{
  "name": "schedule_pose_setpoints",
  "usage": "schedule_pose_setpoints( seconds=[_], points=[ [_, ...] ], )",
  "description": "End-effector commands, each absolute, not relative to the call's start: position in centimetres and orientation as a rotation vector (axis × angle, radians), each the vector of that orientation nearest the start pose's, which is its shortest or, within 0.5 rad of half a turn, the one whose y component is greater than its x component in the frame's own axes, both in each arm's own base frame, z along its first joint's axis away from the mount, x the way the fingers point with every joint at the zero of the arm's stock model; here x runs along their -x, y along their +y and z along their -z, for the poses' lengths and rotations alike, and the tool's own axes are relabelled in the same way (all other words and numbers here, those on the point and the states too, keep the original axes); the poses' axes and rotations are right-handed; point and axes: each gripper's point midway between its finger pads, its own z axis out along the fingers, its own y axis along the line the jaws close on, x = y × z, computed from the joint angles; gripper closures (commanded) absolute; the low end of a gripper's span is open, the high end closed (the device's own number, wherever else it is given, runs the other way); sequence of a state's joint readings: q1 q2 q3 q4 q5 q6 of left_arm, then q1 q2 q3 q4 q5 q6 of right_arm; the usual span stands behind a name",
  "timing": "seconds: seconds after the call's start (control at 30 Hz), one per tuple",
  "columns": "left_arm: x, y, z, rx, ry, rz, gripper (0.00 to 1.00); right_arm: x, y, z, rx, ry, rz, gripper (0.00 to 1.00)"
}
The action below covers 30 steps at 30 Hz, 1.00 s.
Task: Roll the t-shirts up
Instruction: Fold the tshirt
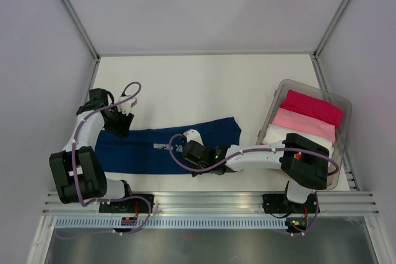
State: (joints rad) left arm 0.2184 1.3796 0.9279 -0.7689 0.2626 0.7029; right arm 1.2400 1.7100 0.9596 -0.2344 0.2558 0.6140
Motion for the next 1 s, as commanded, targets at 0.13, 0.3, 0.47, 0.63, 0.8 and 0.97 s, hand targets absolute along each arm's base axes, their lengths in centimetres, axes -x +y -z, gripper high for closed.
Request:
schedule_pose_setpoints(
  seconds=[0.13, 0.3, 0.47, 0.63, 0.8, 0.97],
  points=[
    [-28.3, 5.1, -8.5, -0.616, 2.6, 0.059, 0.46, -15.2, 37.6, -11.3, 0.634, 2.336, -0.608, 0.42],
    [-29.1, 7.9, -7.5, -0.449, 2.653, 0.002, 0.47, -20.3, 32.8, -13.0, 0.409, 2.325, -0.537, 0.53],
    [-29.4, 11.3, -6.2, -0.309, 2.687, -0.075, 0.47, -27.2, 27.0, -10.0, 0.187, 2.397, -0.357, 0.97],
    [-28.7, 13.2, -3.1, -0.272, 2.751, -0.14, 0.47, -31.3, 21.4, -5.4, 0.048, 2.488, -0.152, 1.0],
    [-27.6, 13.1, -1.4, -0.267, 2.776, -0.125, 0.47, -32.1, 20.0, -1.2, -0.01, 2.579, -0.091, 1.0],
    [-26.8, 14.4, -0.7, -0.228, 2.795, -0.131, 0.48, -34.0, 20.1, 0.1, -0.044, 2.597, -0.082, 1.0]
  ],
)
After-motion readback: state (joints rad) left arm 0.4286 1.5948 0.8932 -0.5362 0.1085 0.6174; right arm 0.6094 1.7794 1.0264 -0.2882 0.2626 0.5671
